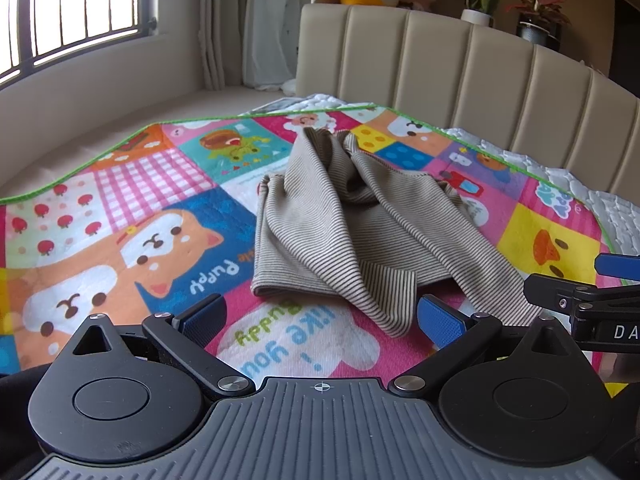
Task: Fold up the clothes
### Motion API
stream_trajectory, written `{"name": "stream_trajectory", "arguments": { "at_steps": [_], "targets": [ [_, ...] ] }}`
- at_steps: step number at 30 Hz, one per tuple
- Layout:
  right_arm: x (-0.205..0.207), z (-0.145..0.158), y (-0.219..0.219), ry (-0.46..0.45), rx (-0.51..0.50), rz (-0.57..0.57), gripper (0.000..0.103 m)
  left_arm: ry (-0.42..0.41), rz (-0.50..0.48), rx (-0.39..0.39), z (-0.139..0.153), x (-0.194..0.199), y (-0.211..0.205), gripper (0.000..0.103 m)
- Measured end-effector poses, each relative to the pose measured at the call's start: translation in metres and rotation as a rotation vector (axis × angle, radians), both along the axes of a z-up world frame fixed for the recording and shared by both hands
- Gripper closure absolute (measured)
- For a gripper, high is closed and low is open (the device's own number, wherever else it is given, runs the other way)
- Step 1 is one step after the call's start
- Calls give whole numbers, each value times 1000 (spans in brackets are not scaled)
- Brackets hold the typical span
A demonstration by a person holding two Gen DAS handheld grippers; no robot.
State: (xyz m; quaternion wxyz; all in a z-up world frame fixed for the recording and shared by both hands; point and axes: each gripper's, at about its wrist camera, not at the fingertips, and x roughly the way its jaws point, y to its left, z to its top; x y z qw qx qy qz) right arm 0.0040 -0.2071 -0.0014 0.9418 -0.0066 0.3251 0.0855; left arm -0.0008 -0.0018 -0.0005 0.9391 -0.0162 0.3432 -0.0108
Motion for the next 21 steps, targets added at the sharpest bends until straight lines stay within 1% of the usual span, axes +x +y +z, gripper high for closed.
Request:
{"name": "stream_trajectory", "arguments": {
  "at_steps": [21],
  "targets": [
    [0,-1,1,6,-5,5,0,2,0,1,0,0,0,0]
  ]
}}
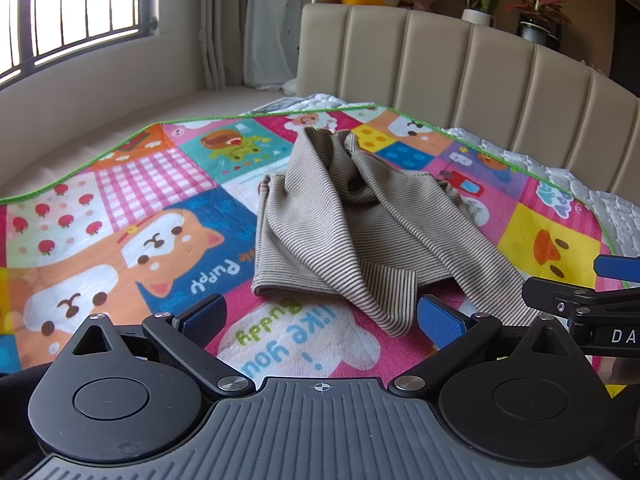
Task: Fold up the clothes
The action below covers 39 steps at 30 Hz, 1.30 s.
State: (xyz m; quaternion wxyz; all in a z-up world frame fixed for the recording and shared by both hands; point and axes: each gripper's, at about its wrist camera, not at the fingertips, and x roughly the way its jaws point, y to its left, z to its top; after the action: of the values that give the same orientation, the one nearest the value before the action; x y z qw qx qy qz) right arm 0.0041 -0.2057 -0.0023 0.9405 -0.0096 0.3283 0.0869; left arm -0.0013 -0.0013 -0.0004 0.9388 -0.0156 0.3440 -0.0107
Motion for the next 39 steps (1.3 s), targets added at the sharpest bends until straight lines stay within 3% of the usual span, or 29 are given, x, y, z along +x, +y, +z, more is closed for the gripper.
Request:
{"name": "stream_trajectory", "arguments": {
  "at_steps": [11,16,19,22,26,29,32,35,39],
  "targets": [
    [2,-1,-2,20,14,-3,0,34,-3,-14,-1,4,2,0],
    [32,0,-11,142,113,30,0,161,-45,-106,-3,38,10,0],
    [62,-5,-17,184,133,2,0,178,-80,-113,-7,76,12,0],
    [105,-21,-21,233,125,-30,0,184,-107,-105,-15,120,15,0],
    [170,-52,-30,327,240,-55,0,202,-109,-208,-40,177,39,0],
    [206,-74,-38,300,322,-110,0,243,-85,-306,-62,209,65,0],
    [230,-92,-48,223,368,-135,0,288,-35,-382,-84,232,89,0],
    [250,-114,-54,278,368,-107,0,327,-20,-421,-103,247,100,0],
    [246,-125,-56,270,361,-53,0,339,-45,-396,-110,256,97,0]
  ]
}}
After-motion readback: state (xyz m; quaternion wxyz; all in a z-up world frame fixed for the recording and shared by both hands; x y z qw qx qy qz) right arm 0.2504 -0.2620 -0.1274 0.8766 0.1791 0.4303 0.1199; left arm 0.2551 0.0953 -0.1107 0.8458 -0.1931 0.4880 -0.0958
